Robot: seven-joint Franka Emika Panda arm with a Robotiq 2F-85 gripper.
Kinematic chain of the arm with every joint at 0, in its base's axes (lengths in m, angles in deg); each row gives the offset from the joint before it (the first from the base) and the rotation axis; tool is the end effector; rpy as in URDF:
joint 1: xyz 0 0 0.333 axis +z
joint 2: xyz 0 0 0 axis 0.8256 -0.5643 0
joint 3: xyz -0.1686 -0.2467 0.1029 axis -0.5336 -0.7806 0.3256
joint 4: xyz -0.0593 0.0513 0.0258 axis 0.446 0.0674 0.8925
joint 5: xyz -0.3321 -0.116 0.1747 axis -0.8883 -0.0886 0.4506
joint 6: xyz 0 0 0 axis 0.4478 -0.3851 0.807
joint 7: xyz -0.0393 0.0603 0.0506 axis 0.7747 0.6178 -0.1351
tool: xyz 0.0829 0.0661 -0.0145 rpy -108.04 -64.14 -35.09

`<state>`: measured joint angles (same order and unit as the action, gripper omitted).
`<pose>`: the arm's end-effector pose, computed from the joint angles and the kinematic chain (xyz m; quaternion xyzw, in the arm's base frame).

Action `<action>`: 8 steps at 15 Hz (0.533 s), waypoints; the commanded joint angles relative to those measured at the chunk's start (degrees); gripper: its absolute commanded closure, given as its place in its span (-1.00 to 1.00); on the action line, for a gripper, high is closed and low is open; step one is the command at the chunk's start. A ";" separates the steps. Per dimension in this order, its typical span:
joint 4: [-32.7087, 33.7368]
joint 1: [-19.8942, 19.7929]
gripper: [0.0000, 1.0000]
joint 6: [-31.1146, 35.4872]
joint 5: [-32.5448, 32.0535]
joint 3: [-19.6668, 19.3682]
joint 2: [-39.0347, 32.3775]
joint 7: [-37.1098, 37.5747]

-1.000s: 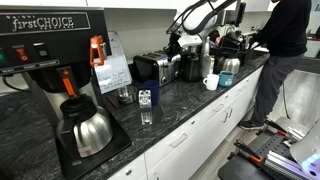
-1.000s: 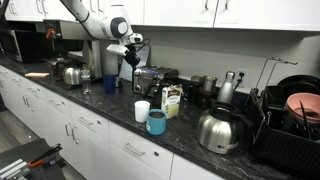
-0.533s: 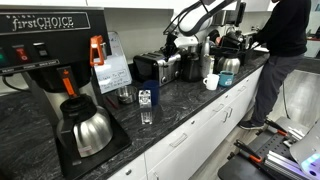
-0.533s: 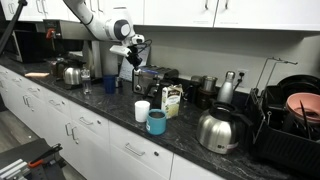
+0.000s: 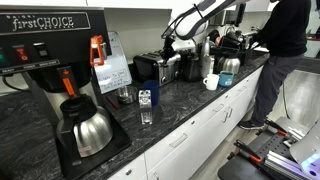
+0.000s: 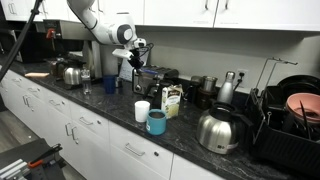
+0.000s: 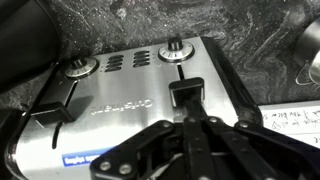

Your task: Push the lever on the left side of the toaster downwards

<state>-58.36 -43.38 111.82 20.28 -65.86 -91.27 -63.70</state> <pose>0.6429 0.1949 0.3854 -0.9777 -0.0480 -0.2014 0.0339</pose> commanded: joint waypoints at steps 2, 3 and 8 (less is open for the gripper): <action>1.82 1.10 1.00 -0.21 -1.44 -1.50 -1.28 0.93; 1.83 1.10 1.00 -0.22 -1.46 -1.58 -1.30 0.94; 0.98 1.15 1.00 -0.32 -1.28 -1.54 -1.18 0.88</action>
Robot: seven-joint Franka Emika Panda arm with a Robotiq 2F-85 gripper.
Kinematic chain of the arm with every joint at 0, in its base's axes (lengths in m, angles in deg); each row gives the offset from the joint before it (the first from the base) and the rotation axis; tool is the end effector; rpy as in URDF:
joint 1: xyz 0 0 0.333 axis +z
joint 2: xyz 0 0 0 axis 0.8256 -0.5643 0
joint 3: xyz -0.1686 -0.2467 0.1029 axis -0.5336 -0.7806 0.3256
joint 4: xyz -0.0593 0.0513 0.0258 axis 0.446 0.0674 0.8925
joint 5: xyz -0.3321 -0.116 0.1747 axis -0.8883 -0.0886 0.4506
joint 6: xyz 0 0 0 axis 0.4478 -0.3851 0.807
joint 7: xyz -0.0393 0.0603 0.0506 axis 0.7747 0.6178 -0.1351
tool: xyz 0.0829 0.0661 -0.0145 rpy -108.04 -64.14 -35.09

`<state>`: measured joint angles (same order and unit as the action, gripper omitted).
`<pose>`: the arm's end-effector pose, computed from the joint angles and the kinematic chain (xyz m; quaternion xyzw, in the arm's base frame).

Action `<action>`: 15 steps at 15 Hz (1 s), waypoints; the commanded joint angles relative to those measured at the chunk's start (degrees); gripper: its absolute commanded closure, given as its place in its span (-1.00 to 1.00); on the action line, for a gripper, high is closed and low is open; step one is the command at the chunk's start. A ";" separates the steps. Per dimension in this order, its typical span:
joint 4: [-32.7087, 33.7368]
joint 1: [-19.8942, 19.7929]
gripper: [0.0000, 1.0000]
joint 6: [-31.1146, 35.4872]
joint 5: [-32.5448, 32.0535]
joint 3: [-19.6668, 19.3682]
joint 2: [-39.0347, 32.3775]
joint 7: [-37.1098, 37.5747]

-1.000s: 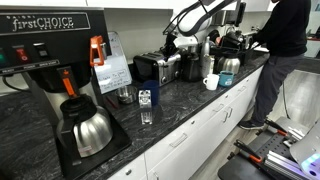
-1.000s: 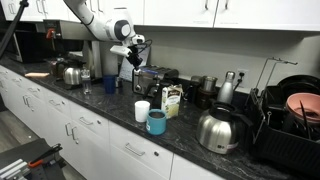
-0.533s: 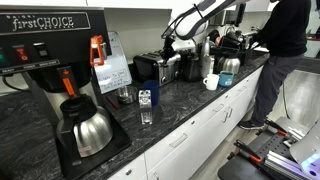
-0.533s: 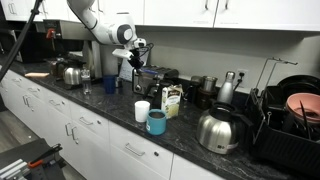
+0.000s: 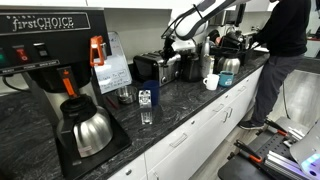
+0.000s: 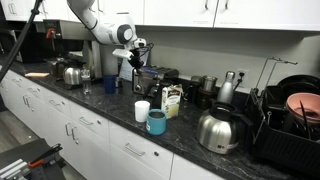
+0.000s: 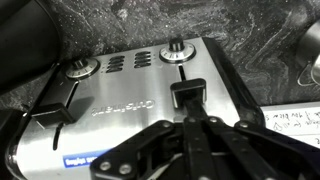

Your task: Push the lever on the left side of the toaster downwards

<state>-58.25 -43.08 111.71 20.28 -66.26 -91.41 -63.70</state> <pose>0.6435 0.1943 0.3843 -0.9780 -0.0475 -0.2005 0.0324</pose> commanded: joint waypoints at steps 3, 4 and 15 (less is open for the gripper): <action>0.44 0.90 1.00 -0.28 -1.17 -1.24 -1.37 0.93; 0.37 0.99 1.00 -0.26 -1.17 -1.25 -1.60 0.96; 0.79 1.46 1.00 -0.07 -1.13 -1.53 -3.09 1.10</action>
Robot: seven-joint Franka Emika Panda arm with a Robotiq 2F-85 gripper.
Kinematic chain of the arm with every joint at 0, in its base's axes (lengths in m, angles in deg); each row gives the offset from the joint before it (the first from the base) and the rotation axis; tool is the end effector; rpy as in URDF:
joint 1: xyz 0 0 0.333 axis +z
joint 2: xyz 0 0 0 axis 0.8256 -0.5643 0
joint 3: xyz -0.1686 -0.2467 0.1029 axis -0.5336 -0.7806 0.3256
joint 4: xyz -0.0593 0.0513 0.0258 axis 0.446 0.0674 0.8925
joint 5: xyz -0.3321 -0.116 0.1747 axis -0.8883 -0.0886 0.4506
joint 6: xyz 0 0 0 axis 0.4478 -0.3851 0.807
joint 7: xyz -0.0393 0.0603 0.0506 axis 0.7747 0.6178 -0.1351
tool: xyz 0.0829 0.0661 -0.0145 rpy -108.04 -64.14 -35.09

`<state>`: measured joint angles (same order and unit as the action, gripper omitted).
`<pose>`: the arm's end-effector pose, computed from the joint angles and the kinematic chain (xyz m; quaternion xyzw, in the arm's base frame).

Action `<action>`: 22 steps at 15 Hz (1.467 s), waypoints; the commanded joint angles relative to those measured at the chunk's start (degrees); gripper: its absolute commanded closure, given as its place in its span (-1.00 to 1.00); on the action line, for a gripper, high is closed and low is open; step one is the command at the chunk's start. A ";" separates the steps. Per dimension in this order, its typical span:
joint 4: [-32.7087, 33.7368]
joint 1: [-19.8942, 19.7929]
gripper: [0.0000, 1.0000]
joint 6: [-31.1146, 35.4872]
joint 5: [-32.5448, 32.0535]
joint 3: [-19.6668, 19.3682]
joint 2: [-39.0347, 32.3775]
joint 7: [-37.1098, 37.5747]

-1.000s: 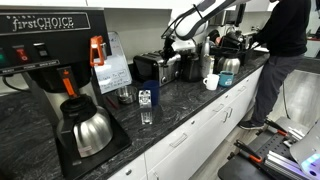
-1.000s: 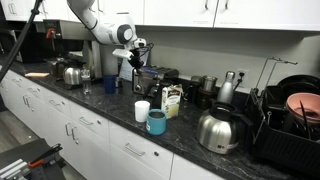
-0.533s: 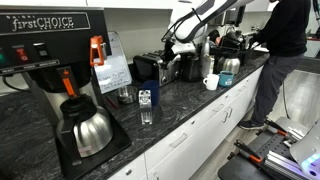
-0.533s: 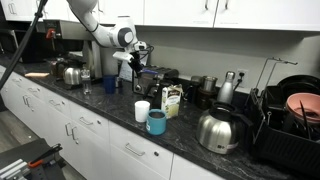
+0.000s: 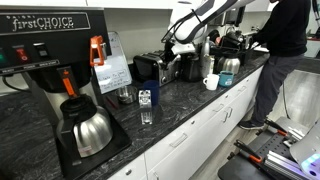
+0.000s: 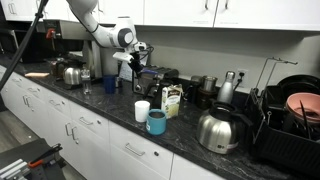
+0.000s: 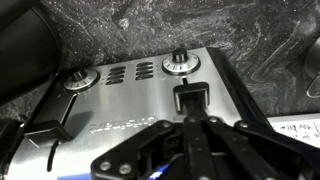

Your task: Push the lever on the left side of the toaster downwards

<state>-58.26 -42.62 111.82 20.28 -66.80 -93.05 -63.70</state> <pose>0.6449 0.1942 0.3651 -0.9806 -0.0477 -0.1878 0.0285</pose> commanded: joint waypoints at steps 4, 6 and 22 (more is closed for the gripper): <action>1.39 1.30 1.00 -0.37 -1.13 -1.14 -2.34 1.25; 1.73 1.51 1.00 -0.29 -1.33 -1.26 -2.86 1.38; 3.97 2.81 1.00 -0.50 -1.66 -2.67 -7.61 1.41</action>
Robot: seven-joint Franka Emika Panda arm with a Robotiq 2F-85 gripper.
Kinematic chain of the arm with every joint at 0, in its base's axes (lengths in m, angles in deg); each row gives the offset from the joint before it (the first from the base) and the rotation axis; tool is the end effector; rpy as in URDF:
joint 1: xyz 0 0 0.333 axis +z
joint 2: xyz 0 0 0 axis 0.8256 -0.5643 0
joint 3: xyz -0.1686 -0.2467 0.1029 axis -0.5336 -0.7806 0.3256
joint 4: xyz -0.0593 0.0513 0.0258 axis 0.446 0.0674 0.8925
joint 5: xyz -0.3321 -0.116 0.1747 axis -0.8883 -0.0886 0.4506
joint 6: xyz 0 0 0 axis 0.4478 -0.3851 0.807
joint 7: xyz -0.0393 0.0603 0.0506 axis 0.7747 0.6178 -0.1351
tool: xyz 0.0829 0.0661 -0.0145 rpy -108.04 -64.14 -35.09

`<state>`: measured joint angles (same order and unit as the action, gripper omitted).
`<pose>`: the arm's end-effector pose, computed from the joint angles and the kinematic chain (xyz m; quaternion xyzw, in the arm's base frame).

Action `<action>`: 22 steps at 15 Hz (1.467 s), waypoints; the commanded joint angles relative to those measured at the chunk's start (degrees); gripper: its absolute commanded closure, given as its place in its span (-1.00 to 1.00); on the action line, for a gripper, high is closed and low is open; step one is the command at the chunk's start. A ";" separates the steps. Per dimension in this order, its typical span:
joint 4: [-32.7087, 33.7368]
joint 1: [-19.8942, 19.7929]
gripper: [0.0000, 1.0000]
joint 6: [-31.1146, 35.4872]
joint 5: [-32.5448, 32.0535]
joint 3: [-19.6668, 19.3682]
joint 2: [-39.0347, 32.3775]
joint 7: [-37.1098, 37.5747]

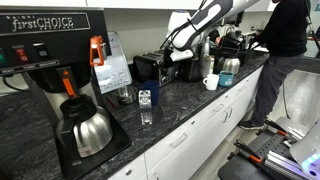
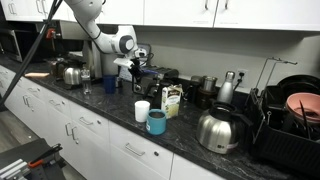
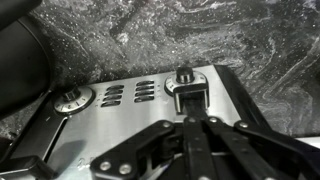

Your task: Push the lever on the left side of the toaster downwards

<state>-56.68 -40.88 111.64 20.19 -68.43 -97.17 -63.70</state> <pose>0.6512 0.1990 0.3287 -0.9846 -0.0514 -0.1660 0.0187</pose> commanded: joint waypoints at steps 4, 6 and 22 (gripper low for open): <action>2.19 1.27 1.00 -0.35 -1.56 -1.19 -3.64 1.28; 1.87 1.44 1.00 -0.44 -1.59 -1.19 -3.62 1.46; 0.84 2.02 1.00 0.61 -3.54 -1.49 -4.82 2.89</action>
<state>-56.44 -39.95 111.79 17.49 -69.02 -98.21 -62.44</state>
